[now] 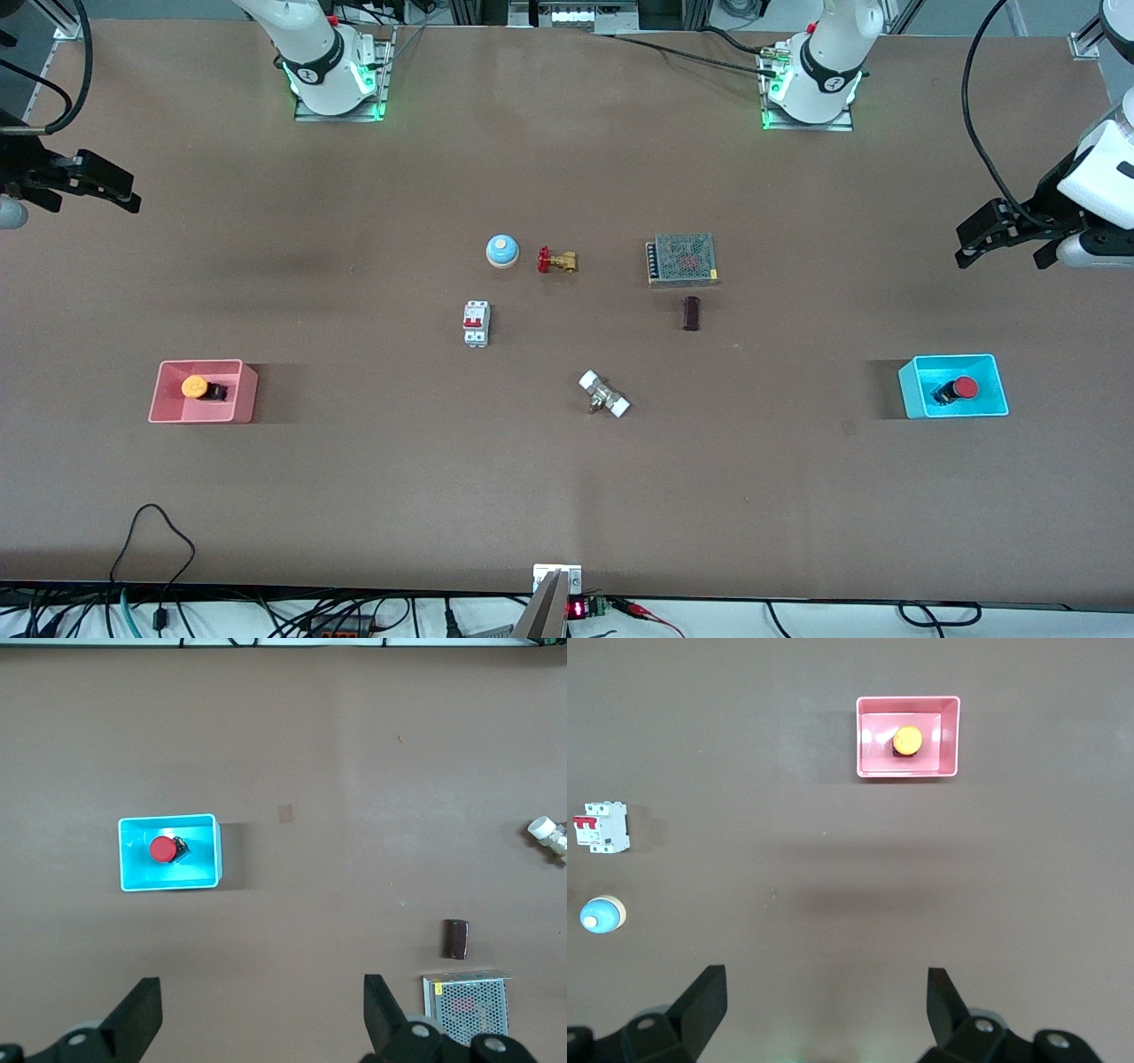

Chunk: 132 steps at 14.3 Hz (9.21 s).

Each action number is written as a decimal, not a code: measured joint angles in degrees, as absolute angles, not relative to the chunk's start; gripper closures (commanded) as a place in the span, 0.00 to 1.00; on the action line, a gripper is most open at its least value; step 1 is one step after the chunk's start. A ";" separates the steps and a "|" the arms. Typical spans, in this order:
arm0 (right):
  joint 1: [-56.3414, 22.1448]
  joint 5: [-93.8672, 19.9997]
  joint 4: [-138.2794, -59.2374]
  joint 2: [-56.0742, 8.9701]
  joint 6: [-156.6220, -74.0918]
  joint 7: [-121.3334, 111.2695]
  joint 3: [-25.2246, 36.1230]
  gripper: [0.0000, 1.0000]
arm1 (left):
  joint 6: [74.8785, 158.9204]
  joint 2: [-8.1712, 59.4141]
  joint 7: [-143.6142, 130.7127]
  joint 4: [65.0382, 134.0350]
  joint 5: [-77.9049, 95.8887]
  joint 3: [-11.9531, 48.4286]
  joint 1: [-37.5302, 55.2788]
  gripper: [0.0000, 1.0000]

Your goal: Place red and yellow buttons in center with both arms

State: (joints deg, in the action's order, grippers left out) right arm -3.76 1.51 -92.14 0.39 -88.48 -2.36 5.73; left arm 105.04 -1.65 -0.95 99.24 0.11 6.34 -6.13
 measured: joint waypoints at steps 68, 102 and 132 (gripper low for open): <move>2.76 2.52 -77.09 -40.26 -111.81 -9.66 4.57 0.91 | 120.38 28.38 -14.42 96.57 -5.68 13.03 -4.87 0.73; -21.85 -3.69 -84.37 -42.18 -117.93 28.11 0.29 0.00 | 119.94 21.16 -20.12 94.61 -5.74 11.95 -3.51 0.00; -3.41 -1.03 -93.19 -1.64 -92.52 -0.82 6.21 0.00 | 98.77 -5.16 3.73 99.81 1.04 -1.12 -1.24 0.00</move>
State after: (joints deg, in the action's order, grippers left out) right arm -3.41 -1.03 -93.19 -1.64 -92.52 -0.82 6.21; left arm 98.77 -5.16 3.73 99.81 1.04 -1.12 -1.24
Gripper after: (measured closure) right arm 0.000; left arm 0.000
